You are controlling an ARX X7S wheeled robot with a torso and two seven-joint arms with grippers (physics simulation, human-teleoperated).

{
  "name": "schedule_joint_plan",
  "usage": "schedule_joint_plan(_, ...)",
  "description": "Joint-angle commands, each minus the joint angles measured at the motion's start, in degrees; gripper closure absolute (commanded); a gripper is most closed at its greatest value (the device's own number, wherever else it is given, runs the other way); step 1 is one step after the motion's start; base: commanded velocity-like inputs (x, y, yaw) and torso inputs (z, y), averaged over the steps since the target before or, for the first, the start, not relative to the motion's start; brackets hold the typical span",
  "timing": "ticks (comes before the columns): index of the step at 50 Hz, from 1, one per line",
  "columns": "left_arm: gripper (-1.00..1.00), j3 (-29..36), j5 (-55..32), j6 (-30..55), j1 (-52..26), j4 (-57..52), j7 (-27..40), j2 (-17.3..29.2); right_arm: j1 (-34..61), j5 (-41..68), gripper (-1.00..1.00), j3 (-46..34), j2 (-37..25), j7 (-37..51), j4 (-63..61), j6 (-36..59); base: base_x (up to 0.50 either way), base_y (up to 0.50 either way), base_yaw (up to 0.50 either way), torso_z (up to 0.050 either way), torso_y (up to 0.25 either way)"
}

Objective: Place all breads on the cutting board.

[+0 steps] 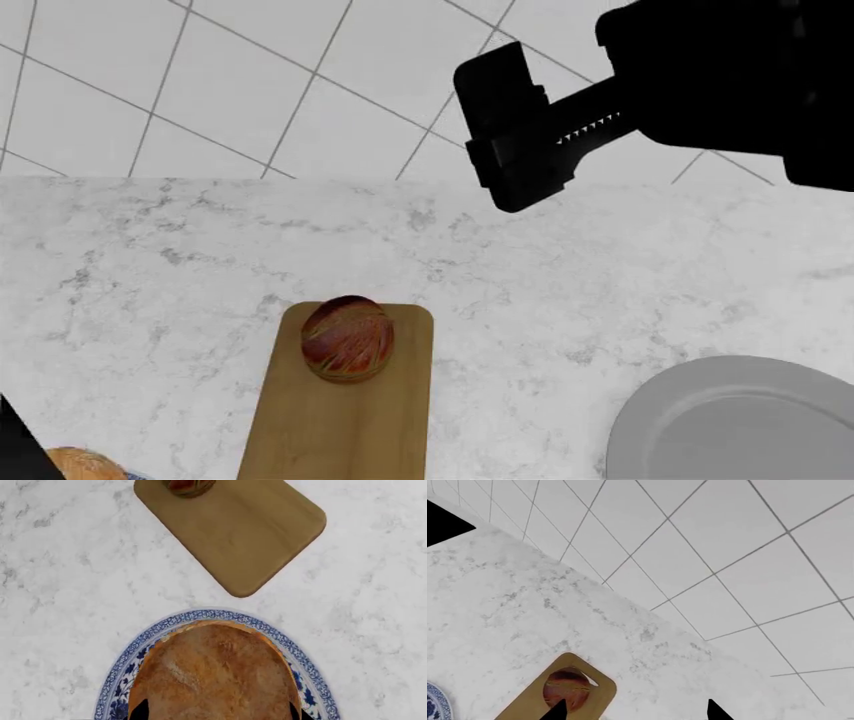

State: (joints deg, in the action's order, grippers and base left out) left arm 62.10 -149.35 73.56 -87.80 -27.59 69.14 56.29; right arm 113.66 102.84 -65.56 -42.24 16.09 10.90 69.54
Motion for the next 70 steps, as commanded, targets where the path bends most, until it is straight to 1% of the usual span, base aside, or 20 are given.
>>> schedule_joint_plan(1, 1.00, -0.48, -1.75, 3.71, -10.26, 11.44, 0.56, -5.94, -0.56, 0.38, -1.00, 0.18, -0.39, 0.46, -0.35, -0.53, 0.00, 0.00, 0.00, 0.000, 0.000)
schedule_joint_plan(5, 1.00, -2.20, 1.59, 6.69, -11.65, 17.94, -2.00, -10.28, -0.75, 0.43, -1.00, 0.35, -0.47, 0.46, -0.39, -0.90, 0.00, 0.00, 0.00, 0.000, 0.000)
schedule_joint_plan(10, 1.00, -6.45, 9.62, 12.78, -12.82, 29.39, -8.04, -18.19, -0.95, 0.18, -1.00, 0.45, -0.71, 0.19, -0.37, -1.21, 0.00, 0.00, 0.00, 0.000, 0.000)
schedule_joint_plan(13, 1.00, -7.52, 12.76, 15.10, -12.60, 32.85, -11.07, -21.47, -0.88, -0.27, -1.00, 0.52, -0.59, -0.32, 0.19, -1.47, 0.00, 0.00, 0.00, 0.000, 0.000)
schedule_joint_plan(15, 1.00, -7.46, 19.18, 16.27, -12.78, 35.26, -17.47, -24.51, -0.77, -0.95, -1.00, 0.41, -0.09, -0.80, 0.96, -1.71, 0.00, 0.00, 0.00, 0.000, 0.000)
schedule_joint_plan(16, 1.00, -6.89, 21.50, 16.24, -13.37, 35.47, -20.47, -24.88, -0.64, -1.02, -1.00, 0.42, 0.08, -0.98, 1.20, -1.68, 0.01, 0.00, 0.00, 0.000, 0.000)
schedule_joint_plan(18, 1.00, -5.91, 29.99, 16.26, -15.36, 37.48, -30.13, -27.11, -0.27, -1.84, -1.00, 0.12, 0.70, -1.64, 1.89, -1.51, 0.00, 0.00, 0.00, 0.000, 0.000)
schedule_joint_plan(20, 1.00, -5.11, 35.68, 16.01, -16.39, 38.72, -36.27, -28.57, -0.33, -1.73, -1.00, 0.14, 0.83, -1.47, 1.91, -1.58, 0.00, 0.00, 0.00, 0.000, 0.000)
schedule_joint_plan(28, 1.00, 0.57, 52.91, 14.26, -16.02, 41.21, -54.07, -33.88, -0.87, -1.80, -1.00, -0.01, 0.80, -1.44, 1.98, -1.75, 0.00, 0.00, 0.00, 0.000, 0.000)
schedule_joint_plan(30, 1.00, 2.48, 55.79, 13.89, -15.91, 41.38, -57.27, -34.89, -0.84, -1.86, -1.00, -0.05, 0.81, -1.50, 2.10, -1.71, 0.00, 0.00, 0.00, 0.000, 0.000)
schedule_joint_plan(34, 1.00, 5.35, 59.16, 12.84, -15.50, 42.34, -61.16, -37.02, -0.87, -2.01, -1.00, -0.02, 0.63, -1.60, 2.27, -1.81, 0.00, 0.00, 0.00, 0.000, 0.000)
schedule_joint_plan(39, 1.00, 7.83, 61.39, 11.66, -14.38, 42.60, -63.99, -38.25, -1.04, -1.97, -1.00, 0.05, 0.41, -1.62, 2.18, -1.93, 0.00, 0.00, 0.00, 0.000, 0.000)
schedule_joint_plan(44, 1.00, 11.18, 65.76, 9.87, -14.94, 44.33, -70.16, -39.66, -1.11, -1.89, -1.00, 0.13, 0.31, -1.59, 2.14, -2.04, 0.00, 0.00, 0.00, 0.000, 0.000)
schedule_joint_plan(46, 1.00, 12.75, 67.75, 8.91, -15.54, 45.70, -73.93, -40.70, -1.43, -1.94, -1.00, 0.13, 0.21, -1.55, 2.10, -2.28, 0.00, 0.00, 0.00, 0.000, 0.000)
schedule_joint_plan(48, 1.00, 14.00, 68.99, 8.42, -15.38, 46.23, -75.08, -41.37, -1.46, -1.95, -1.00, 0.14, 0.19, -1.58, 2.17, -2.34, 0.00, 0.00, 0.00, 0.000, 0.000)
schedule_joint_plan(51, 1.00, 15.16, 69.96, 7.89, -14.98, 46.47, -75.95, -41.87, -1.65, -2.06, -1.00, 0.10, 0.05, -1.70, 2.13, -2.40, 0.00, 0.00, 0.00, 0.000, 0.000)
schedule_joint_plan(56, 1.00, 15.18, 68.89, 7.77, -13.50, 45.73, -74.90, -42.73, -2.27, -2.46, -1.00, 0.02, -0.04, -2.02, 2.16, -2.91, 0.00, 0.00, 0.00, 0.000, 0.000)
schedule_joint_plan(63, 1.00, 16.75, 69.76, 6.76, -12.33, 45.74, -76.12, -44.53, -3.05, -2.33, -1.00, 0.12, -0.56, -1.89, 1.72, -3.43, 0.00, 0.00, 0.00, 0.000, 0.000)
schedule_joint_plan(67, 1.00, 18.13, 71.35, 5.70, -12.05, 47.46, -77.80, -45.57, -3.56, -2.34, -1.00, 0.24, -0.91, -1.95, 1.46, -3.89, 0.00, 0.00, 0.00, 0.000, 0.000)
schedule_joint_plan(70, 1.00, 18.02, 71.11, 5.16, -11.31, 48.14, -77.94, -46.00, -3.75, -2.38, -1.00, 0.19, -1.14, -1.81, 1.32, -3.94, 0.00, 0.00, 0.00, 0.000, 0.000)
